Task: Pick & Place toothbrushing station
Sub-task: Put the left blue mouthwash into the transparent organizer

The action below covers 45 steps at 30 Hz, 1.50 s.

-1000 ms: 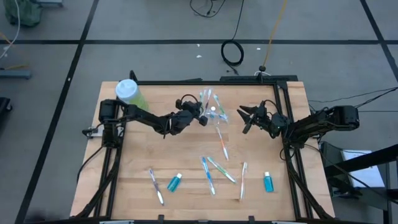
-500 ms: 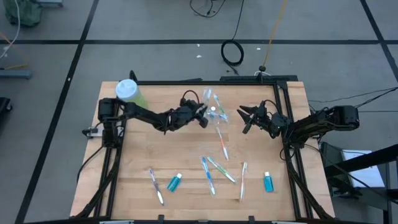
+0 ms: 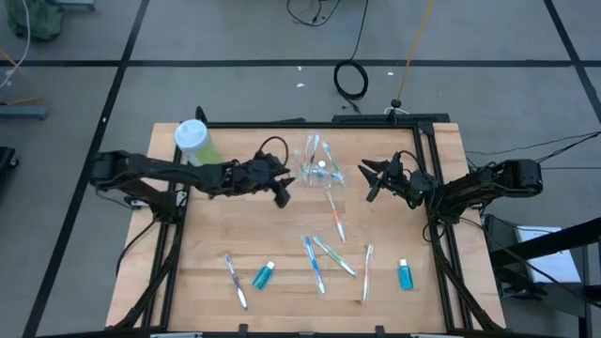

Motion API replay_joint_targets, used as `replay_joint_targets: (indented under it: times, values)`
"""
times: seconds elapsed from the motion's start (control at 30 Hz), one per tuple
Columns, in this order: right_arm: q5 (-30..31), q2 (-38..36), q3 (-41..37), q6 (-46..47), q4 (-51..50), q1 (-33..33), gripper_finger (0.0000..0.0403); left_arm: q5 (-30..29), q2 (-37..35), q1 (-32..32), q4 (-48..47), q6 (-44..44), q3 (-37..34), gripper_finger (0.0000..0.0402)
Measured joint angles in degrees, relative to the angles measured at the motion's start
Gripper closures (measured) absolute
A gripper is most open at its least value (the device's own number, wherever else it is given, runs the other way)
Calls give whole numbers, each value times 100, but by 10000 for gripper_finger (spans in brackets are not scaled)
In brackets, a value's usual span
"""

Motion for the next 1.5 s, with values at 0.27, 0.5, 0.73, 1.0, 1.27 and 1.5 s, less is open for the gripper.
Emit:
replay_joint_targets:
  times: [0.27,0.5,0.73,1.0,1.27,1.5]
  values:
    - [-7,0,0,202,-31,0,298,-233,-422,-274,-1049,-176,0,247]
    - [-7,0,0,149,-88,0,298,1533,-418,-700,-1730,-1036,0,247]
    - [-9,0,0,149,-87,0,298,1874,-416,-1618,-1939,-1636,0,247]
    - [-11,0,0,150,-92,0,298,1720,-148,-2658,-1729,-2542,0,247]
    - [-13,0,0,332,-175,0,298,2059,640,-2822,-1055,-2870,2,247]
    - [-13,0,0,341,-244,0,298,2413,1282,-2645,-1035,-2894,2,247]
